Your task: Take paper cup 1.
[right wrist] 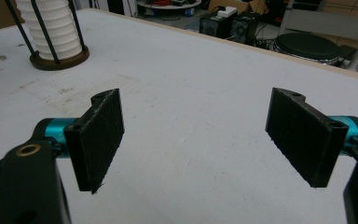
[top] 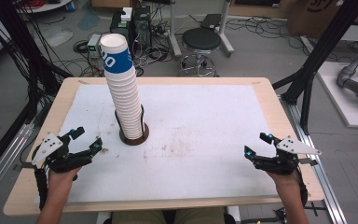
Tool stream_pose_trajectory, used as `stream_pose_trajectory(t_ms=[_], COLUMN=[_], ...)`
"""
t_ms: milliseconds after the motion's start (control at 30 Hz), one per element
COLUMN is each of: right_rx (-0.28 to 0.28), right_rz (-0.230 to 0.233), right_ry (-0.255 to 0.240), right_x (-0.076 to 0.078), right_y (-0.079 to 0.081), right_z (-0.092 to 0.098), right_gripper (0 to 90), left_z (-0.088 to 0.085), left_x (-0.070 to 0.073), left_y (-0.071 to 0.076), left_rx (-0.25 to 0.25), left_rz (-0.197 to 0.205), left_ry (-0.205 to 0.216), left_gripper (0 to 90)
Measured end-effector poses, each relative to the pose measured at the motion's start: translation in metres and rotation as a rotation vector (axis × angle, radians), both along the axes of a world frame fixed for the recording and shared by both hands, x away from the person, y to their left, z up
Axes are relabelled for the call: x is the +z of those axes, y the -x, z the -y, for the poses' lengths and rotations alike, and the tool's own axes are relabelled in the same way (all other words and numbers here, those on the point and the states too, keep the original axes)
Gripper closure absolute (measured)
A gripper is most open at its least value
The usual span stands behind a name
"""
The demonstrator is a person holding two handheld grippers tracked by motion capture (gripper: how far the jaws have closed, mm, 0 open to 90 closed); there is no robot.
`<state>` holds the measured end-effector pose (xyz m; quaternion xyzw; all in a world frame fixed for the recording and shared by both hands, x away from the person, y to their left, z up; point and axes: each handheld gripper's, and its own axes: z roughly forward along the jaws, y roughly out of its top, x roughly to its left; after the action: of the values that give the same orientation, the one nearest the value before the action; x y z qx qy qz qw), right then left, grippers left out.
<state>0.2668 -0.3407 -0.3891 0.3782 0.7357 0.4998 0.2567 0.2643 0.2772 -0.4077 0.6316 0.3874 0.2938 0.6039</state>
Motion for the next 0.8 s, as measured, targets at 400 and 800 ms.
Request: stream_pose_trajectory(t_ms=[400, 800], right_rx=[0.021, 0.047], right_rz=[-0.013, -0.029], right_ry=[-0.012, -0.001], right_x=[-0.003, -0.006], right_y=[-0.005, -0.001], right_z=[-0.004, -0.01], right_gripper=[19.5, 19.6], left_z=[0.002, 0.013], left_x=[0.004, 0.02], left_y=[-0.004, -0.01], left_rx=[0.0, -0.031], left_rz=[0.007, -0.018], left_ry=[0.008, 0.022], left_gripper=[16.9, 14.7])
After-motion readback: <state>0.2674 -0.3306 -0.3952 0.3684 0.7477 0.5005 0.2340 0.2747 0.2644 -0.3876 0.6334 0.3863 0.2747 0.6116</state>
